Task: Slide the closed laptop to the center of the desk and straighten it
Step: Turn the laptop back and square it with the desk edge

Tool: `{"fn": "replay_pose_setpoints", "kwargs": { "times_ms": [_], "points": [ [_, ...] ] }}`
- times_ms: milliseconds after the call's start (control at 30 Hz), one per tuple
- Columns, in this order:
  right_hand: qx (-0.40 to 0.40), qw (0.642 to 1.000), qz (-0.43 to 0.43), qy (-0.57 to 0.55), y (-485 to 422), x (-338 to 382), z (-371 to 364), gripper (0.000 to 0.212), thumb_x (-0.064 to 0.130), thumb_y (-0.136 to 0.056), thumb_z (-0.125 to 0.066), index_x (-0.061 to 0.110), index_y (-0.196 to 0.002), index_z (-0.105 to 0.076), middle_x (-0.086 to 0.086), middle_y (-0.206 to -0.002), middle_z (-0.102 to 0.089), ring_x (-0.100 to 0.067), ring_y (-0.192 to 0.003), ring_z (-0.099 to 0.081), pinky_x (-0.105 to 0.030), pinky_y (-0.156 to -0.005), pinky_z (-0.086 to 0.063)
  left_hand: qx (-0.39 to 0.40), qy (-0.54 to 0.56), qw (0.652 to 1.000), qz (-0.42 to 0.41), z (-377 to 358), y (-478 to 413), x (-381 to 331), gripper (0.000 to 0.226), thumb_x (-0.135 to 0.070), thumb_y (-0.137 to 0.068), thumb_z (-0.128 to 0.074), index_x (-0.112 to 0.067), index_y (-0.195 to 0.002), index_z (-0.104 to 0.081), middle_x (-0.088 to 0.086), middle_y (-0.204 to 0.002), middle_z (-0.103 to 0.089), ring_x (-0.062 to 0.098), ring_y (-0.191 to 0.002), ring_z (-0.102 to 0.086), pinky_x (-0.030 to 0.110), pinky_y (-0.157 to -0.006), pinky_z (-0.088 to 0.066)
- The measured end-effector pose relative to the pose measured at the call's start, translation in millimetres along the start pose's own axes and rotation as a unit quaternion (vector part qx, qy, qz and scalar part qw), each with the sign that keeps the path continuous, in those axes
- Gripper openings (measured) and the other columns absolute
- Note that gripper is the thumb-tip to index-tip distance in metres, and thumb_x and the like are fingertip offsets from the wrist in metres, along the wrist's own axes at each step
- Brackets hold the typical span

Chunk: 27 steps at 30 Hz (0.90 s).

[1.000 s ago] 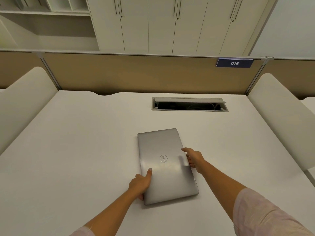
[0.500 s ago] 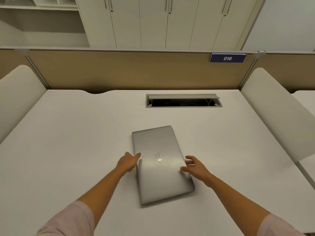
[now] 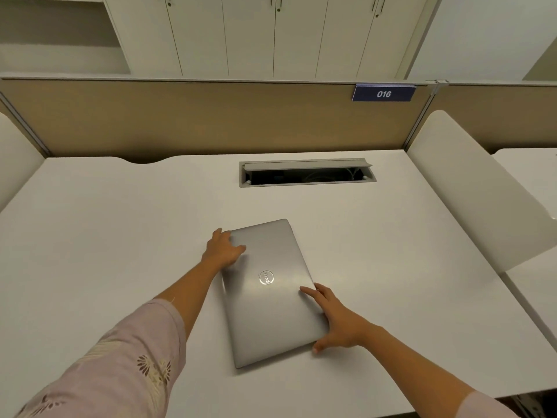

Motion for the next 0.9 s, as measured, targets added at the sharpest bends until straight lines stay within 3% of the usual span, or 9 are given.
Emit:
{"fn": "replay_pose_setpoints", "kwargs": {
  "times_ms": [133, 233, 433, 567, 667, 767, 900],
  "points": [
    [-0.016, 0.999, 0.024, 0.015, 2, -6, 2, 0.121, 0.049, -0.055, -0.088, 0.060, -0.142, -0.005, 0.020, -0.156, 0.001, -0.010, -0.144, -0.018, -0.024, -0.108, -0.028, 0.030, -0.086, 0.996, -0.017, -2, -14, -6, 0.078, -0.048, -0.086, -0.059, -0.018, -0.149, -0.024, 0.003, -0.162, -0.010, 0.026, -0.147, -0.013, 0.050, -0.117, -0.018],
    [-0.026, 0.999, 0.039, 0.022, 3, -9, 3, 0.116, 0.056, -0.056, -0.085, 0.061, -0.142, -0.006, 0.021, -0.157, -0.002, -0.005, -0.144, -0.017, -0.021, -0.107, -0.027, 0.048, -0.076, 0.996, 0.004, -5, -20, -1, 0.087, -0.049, -0.085, -0.060, -0.018, -0.152, -0.014, 0.004, -0.162, -0.005, 0.027, -0.148, -0.009, 0.052, -0.118, -0.014],
    [-0.042, 0.997, 0.047, 0.045, 4, -16, 13, 0.107, 0.062, -0.061, -0.079, 0.060, -0.143, -0.010, 0.019, -0.159, -0.009, 0.002, -0.141, -0.016, -0.025, -0.112, -0.028, 0.011, -0.133, 0.991, -0.020, -4, -19, 9, 0.090, -0.060, -0.085, -0.053, -0.019, -0.153, -0.010, 0.002, -0.161, -0.012, 0.027, -0.148, -0.009, 0.054, -0.117, -0.011],
    [-0.057, 0.997, 0.031, 0.047, 2, -27, 32, 0.099, 0.054, -0.064, -0.078, 0.057, -0.143, -0.019, 0.024, -0.151, -0.026, 0.005, -0.135, -0.028, -0.022, -0.110, -0.029, -0.022, -0.153, 0.987, -0.034, -1, -17, 14, 0.086, -0.063, -0.086, -0.049, -0.019, -0.152, -0.014, 0.004, -0.157, -0.022, 0.027, -0.146, -0.015, 0.053, -0.117, -0.014],
    [-0.091, 0.995, 0.004, 0.032, -3, -36, 53, 0.090, 0.042, -0.065, -0.083, 0.055, -0.138, -0.031, 0.027, -0.137, -0.046, 0.006, -0.120, -0.046, -0.018, -0.100, -0.039, -0.047, -0.135, 0.989, -0.034, -6, -15, 17, 0.083, -0.063, -0.086, -0.048, -0.017, -0.149, -0.019, 0.007, -0.152, -0.029, 0.028, -0.141, -0.023, 0.054, -0.115, -0.019],
    [-0.149, 0.988, -0.024, 0.016, -10, -47, 73, 0.079, 0.029, -0.064, -0.085, 0.047, -0.130, -0.046, 0.024, -0.122, -0.060, 0.000, -0.110, -0.056, -0.022, -0.092, -0.046, -0.074, -0.152, 0.986, -0.014, -8, -16, 17, 0.082, -0.068, -0.084, -0.046, -0.015, -0.144, -0.027, 0.011, -0.144, -0.036, 0.030, -0.136, -0.032, 0.052, -0.112, -0.023],
    [-0.234, 0.968, -0.075, -0.054, -17, -63, 81, 0.073, 0.012, -0.060, -0.085, 0.040, -0.120, -0.056, 0.015, -0.108, -0.064, -0.010, -0.106, -0.060, -0.022, -0.083, -0.041, -0.096, -0.201, 0.975, 0.004, -6, -20, 15, 0.083, -0.073, -0.080, -0.045, -0.009, -0.133, -0.038, 0.015, -0.132, -0.045, 0.032, -0.123, -0.044, 0.047, -0.108, -0.029]
  ]
}}
Point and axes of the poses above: each hand's wrist, its own y-axis away from the middle knuckle, its own z-axis out of the back of the hand, x = y × z, the point moved 4 cm from there along -y, towards the middle knuckle
